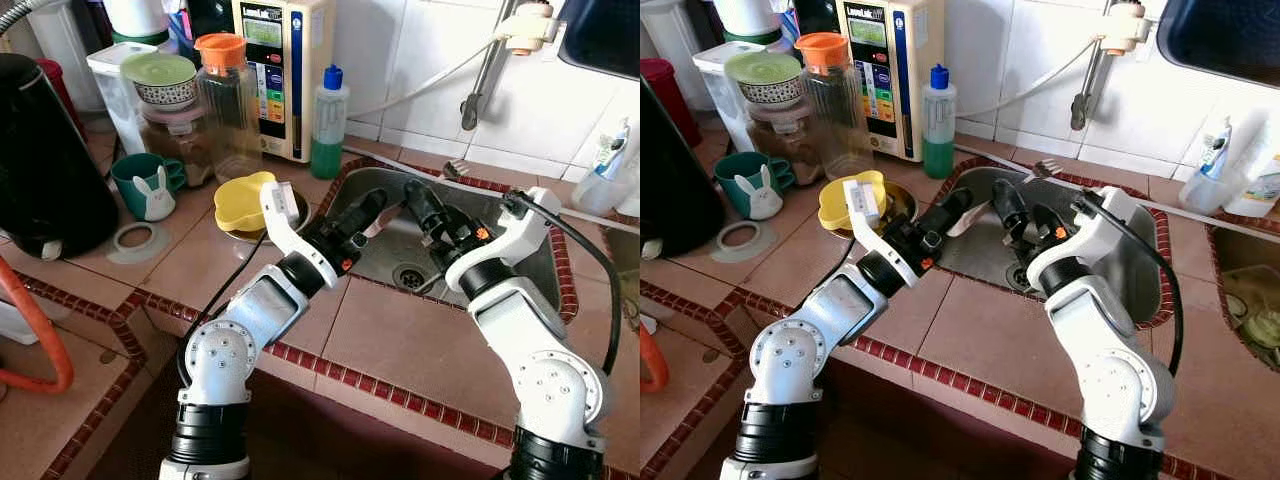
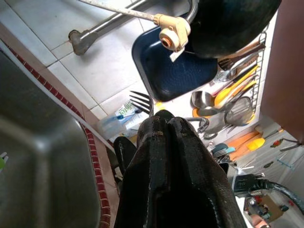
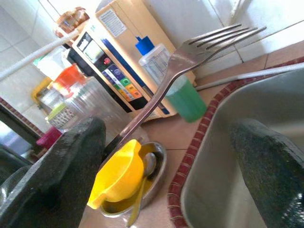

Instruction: Kitchen organization

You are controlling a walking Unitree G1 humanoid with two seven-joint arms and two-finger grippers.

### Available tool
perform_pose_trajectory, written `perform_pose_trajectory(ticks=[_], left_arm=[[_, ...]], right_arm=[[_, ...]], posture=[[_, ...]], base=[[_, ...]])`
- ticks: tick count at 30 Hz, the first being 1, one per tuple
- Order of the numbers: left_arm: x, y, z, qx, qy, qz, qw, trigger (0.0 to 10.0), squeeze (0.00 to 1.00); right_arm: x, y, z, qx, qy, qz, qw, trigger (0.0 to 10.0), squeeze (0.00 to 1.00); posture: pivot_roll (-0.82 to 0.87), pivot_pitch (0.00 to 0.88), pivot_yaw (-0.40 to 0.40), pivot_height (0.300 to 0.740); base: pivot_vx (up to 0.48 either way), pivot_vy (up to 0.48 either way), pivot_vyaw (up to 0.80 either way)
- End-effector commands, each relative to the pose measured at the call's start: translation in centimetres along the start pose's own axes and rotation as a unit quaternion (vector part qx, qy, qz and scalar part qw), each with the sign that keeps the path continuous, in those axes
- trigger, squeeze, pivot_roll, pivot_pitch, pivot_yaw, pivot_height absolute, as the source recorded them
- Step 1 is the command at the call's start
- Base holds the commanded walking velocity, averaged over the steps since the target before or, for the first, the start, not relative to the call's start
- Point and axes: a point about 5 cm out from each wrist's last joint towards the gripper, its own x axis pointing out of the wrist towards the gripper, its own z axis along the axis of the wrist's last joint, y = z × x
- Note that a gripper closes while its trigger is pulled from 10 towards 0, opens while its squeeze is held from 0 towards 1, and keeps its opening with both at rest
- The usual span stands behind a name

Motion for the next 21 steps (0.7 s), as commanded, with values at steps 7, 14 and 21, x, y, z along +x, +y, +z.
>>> perform_pose_trajectory(ticks=[7,14,21], left_arm=[[0.3,-1.3,-1.5,-0.05,0.019,-0.037,0.998,2.3,0.0],[0.2,-1.3,-1.6,-0.052,0.026,-0.037,0.998,2.2,0.0],[0.1,-1.2,-1.6,-0.055,0.03,-0.035,0.997,2.2,0.0]], right_arm=[[0.8,0.1,0.1,0.041,-0.012,-0.002,0.999,0.0,0.0],[1.4,0.9,-0.3,0.095,-0.008,0.028,0.995,0.0,0.0],[1.6,1.1,-0.4,0.126,-0.009,0.038,0.991,0.0,0.0]], posture=[[0.04,0.0,-0.011,0.74],[0.04,0.0,-0.014,0.74],[0.04,0.0,-0.014,0.74]], base=[[0.0,0.0,0.0],[0.0,0.0,0.0],[0.0,0.0,0.0]])
